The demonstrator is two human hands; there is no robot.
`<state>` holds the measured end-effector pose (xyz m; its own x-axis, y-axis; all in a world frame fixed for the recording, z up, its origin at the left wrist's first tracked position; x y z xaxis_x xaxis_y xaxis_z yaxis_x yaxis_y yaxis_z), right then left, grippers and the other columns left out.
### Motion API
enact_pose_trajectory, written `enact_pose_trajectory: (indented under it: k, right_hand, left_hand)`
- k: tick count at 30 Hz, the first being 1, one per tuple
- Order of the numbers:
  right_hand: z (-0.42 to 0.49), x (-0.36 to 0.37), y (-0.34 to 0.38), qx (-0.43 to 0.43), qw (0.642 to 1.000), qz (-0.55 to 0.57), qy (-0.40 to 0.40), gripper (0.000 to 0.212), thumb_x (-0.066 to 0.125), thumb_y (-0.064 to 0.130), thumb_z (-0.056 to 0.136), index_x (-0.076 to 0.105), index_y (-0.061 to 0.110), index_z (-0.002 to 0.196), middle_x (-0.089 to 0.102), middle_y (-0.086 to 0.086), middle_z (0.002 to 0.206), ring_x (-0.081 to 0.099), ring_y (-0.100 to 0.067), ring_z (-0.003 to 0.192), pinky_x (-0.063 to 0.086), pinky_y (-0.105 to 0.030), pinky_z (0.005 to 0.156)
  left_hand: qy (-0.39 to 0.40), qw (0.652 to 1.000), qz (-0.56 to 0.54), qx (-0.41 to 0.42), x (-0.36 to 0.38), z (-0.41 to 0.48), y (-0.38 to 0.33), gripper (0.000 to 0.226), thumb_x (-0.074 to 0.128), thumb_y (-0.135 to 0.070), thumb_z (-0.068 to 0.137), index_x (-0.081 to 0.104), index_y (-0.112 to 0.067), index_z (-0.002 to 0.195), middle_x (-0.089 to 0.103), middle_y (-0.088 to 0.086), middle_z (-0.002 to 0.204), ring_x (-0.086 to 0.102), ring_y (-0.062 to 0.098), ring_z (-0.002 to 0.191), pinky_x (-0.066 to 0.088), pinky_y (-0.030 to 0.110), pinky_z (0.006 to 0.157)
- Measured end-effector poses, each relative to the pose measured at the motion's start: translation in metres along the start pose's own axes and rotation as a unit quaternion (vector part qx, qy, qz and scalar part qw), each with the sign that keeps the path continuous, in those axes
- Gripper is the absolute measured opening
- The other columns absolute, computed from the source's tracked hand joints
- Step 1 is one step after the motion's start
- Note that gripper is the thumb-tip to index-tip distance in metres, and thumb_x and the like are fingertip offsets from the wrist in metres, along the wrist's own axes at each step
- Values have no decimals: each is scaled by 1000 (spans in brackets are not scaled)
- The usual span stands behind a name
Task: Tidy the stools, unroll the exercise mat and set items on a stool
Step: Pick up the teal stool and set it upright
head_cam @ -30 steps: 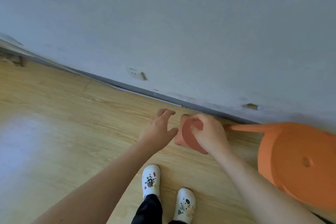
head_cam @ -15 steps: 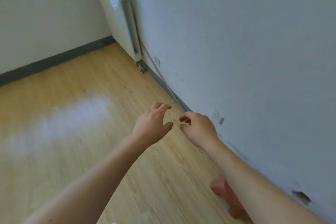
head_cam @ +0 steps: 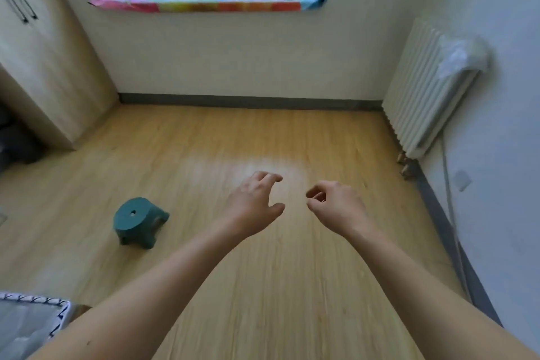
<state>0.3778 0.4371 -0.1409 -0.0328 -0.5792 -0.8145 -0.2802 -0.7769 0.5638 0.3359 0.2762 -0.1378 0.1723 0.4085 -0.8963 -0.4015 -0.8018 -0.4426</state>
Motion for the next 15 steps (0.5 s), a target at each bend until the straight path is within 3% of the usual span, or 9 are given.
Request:
enact_pose_trajectory:
  k: [7, 15]
  right_hand:
    - [71, 101, 169, -89, 993, 0, 76, 18, 57, 26, 85, 68, 30, 99, 62, 16, 86, 60, -8, 87, 51, -27, 72]
    - [141, 191, 292, -197, 966, -33, 164, 16, 57, 29, 86, 68, 30, 98, 67, 13, 93, 62, -10, 87, 54, -31, 77]
  left_hand:
    - [-70, 989, -20, -130, -88, -9, 173, 54, 58, -38, 87, 41, -28, 137, 41, -8, 142, 46, 16, 122, 40, 27, 86]
    - [-113, 952, -62, -276, -121, -19, 313, 54, 61, -37, 85, 44, -27, 135, 43, -4, 139, 44, 17, 123, 41, 32, 95]
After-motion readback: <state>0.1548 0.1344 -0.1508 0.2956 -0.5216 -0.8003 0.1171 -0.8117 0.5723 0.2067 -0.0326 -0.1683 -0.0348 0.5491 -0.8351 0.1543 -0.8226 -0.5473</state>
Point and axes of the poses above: each hand's wrist, its own z-axis towards the middle knuckle, its own x-axis out of the palm, y = z × x, the point moved 6 cm from there along z, towards the middle knuckle
